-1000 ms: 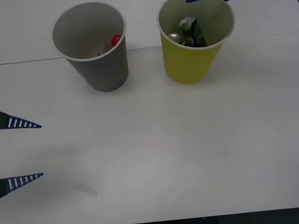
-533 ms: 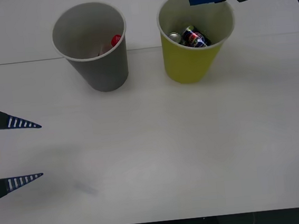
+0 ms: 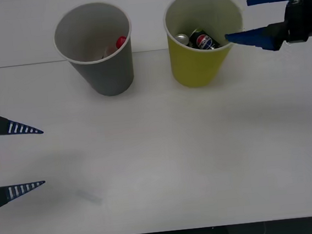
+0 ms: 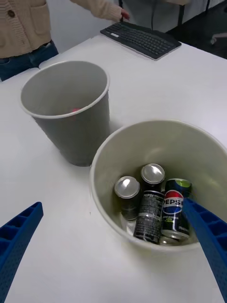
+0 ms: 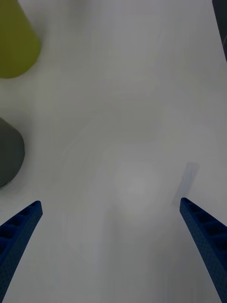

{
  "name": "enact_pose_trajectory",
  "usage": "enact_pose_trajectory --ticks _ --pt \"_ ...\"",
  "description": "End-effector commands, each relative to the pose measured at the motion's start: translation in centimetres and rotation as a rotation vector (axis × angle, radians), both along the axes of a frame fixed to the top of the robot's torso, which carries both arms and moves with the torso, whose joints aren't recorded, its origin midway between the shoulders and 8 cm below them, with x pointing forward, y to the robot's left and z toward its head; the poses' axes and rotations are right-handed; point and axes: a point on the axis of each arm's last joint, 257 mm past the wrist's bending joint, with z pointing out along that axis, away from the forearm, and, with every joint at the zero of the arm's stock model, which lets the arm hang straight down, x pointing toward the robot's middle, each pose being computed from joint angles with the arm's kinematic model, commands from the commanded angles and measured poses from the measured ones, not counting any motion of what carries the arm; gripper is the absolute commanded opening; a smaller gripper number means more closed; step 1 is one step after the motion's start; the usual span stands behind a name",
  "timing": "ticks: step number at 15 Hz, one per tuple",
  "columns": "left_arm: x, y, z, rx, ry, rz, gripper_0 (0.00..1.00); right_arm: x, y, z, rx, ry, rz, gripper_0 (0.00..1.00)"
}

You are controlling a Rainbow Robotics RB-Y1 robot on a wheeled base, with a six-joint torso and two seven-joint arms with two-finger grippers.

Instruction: Put the can into the green bin and the plastic bottle into the gray bin

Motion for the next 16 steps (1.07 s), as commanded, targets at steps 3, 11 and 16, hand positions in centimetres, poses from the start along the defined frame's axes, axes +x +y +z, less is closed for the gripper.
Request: enact_pose_trajectory --ticks 3,11,16 --pt "0.0 0.0 0.0 0.0 0.0 0.0 1.0 -5.7 -2.2 -4.3 -0.061 -0.054 0.096 1.0" --pt "0.0 0.0 0.0 0.0 0.0 0.0 1.0 -9.9 -5.9 -11.4 -0.193 -0.111 0.145 1.0" --pt "0.0 0.0 0.0 0.0 0.0 0.0 1.0 -12.6 -7.4 -14.4 -0.232 -0.094 0.177 1.0"
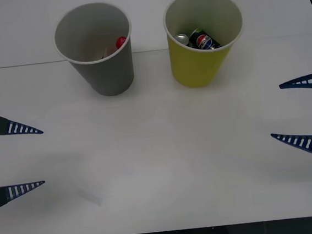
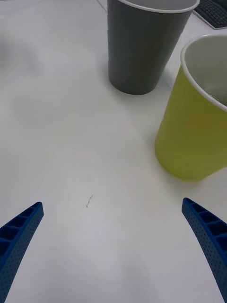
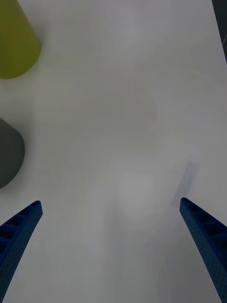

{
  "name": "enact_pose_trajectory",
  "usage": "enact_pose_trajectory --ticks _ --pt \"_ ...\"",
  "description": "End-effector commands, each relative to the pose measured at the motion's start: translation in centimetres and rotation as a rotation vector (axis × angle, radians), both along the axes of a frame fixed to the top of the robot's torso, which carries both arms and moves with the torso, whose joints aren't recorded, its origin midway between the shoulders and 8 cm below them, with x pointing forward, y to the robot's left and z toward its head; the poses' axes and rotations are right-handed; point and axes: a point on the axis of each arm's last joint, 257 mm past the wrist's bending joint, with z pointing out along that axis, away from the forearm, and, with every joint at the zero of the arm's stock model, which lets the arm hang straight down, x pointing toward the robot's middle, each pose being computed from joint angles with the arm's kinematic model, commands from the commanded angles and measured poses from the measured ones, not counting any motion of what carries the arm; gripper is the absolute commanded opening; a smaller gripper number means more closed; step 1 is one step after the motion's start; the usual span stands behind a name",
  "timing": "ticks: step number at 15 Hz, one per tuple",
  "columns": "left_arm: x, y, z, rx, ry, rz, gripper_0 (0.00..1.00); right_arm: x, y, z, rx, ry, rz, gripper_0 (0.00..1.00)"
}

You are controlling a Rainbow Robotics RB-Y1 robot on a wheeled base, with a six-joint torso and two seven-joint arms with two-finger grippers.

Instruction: Put the can into the green bin and the plastic bottle into the gray bin

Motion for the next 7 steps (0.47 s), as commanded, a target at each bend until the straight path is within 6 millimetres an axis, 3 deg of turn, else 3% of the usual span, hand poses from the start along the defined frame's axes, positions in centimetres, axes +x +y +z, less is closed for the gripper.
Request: enact_pose_trajectory --ticks 1,7 --pt "0.0 0.0 0.0 0.0 0.0 0.0 1.0 -1.16 -0.27 -1.0 0.0 0.026 0.009 1.0" --pt "0.0 0.0 0.0 0.0 0.0 0.0 1.0 -1.37 -0.23 -1.29 0.018 0.029 0.001 1.0"
